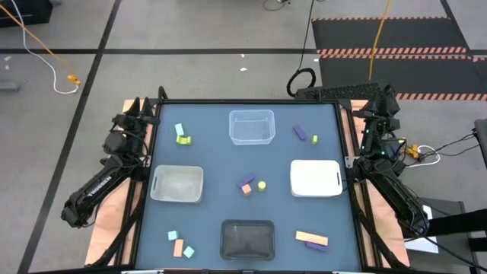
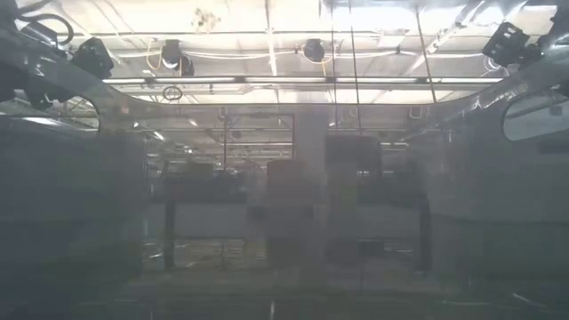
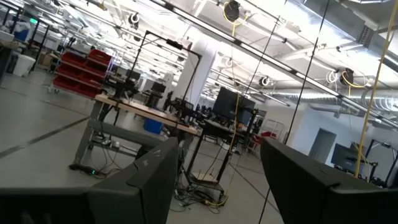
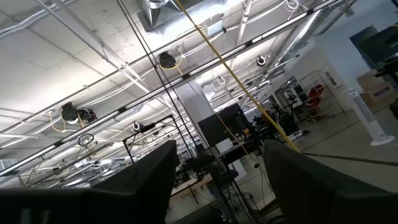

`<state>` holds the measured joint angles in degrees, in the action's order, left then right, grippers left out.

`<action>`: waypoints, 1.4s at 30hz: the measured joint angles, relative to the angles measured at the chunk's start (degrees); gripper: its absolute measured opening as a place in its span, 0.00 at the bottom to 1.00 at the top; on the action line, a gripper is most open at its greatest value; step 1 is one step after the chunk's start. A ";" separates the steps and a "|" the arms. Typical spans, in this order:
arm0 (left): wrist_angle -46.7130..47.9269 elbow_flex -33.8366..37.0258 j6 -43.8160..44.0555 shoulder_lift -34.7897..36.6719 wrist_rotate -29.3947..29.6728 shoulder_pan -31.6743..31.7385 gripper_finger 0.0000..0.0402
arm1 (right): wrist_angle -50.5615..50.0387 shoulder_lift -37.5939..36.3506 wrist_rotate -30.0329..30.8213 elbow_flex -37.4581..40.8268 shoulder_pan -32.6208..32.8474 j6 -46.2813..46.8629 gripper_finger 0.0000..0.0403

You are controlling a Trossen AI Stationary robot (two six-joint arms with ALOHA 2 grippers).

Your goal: Sort & place blocks by color

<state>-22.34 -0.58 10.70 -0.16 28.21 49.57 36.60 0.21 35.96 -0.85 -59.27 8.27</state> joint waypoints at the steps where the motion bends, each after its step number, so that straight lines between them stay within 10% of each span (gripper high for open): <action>1: 0.00 -0.01 0.00 0.00 -0.01 0.00 0.57 | 0.00 -0.02 0.01 0.00 0.01 0.00 0.57; 42: 0.01 0.00 0.02 0.00 -0.01 0.01 0.57 | 0.00 0.00 0.00 -0.01 0.01 0.00 0.57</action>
<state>-22.33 -0.58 10.72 -0.16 28.21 49.58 36.60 0.21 35.96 -0.86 -59.27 8.27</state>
